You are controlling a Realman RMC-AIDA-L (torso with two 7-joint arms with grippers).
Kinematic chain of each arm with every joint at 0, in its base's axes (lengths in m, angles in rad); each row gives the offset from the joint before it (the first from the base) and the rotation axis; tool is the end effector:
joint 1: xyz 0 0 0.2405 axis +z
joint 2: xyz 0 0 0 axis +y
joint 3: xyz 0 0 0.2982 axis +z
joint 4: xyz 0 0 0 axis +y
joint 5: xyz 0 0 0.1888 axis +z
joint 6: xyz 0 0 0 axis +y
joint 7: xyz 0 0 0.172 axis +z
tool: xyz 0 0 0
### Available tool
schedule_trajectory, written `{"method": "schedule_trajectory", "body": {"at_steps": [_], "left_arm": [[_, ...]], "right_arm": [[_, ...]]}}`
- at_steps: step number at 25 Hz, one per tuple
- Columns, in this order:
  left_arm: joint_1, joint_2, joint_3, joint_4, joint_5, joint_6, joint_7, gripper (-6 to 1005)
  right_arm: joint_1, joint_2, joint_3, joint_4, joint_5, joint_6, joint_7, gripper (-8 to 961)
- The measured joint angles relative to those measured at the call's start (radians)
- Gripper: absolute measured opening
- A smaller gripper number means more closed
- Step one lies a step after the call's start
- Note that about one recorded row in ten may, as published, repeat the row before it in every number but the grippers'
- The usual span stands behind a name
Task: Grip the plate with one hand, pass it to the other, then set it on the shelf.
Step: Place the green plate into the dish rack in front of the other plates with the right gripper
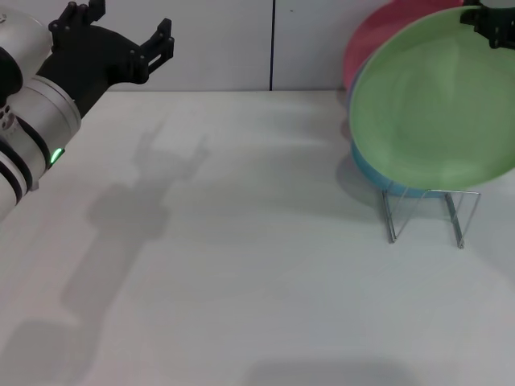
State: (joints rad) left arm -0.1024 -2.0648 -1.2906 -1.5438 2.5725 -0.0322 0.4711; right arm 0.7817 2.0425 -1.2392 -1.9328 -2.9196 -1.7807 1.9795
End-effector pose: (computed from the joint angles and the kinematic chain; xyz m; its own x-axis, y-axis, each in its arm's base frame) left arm -0.1901 0.3669 0.0020 0.8415 -0.0057 0.5402 0.5064 -0.3402 -0.7924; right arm 0.1186 0.4027 0.0870 0.8266 -0.0255 0.5622 0.3797 -0.7120 -0.5906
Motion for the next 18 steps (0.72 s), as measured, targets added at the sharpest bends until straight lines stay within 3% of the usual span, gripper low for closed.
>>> {"method": "schedule_trajectory", "body": {"at_steps": [7,18], "left_arm": [[-0.006,0.000,0.006,0.007,0.000,0.000,-0.001,864],[-0.010,0.000,0.013,0.015,0.000,0.000,-0.002,864]], "right_arm": [[-0.002,-0.016,-0.004,0.011,-0.001,0.007,-0.001,44],[-0.017,-0.019,-0.012,0.020,-0.001,0.014,-0.028,43]]}}
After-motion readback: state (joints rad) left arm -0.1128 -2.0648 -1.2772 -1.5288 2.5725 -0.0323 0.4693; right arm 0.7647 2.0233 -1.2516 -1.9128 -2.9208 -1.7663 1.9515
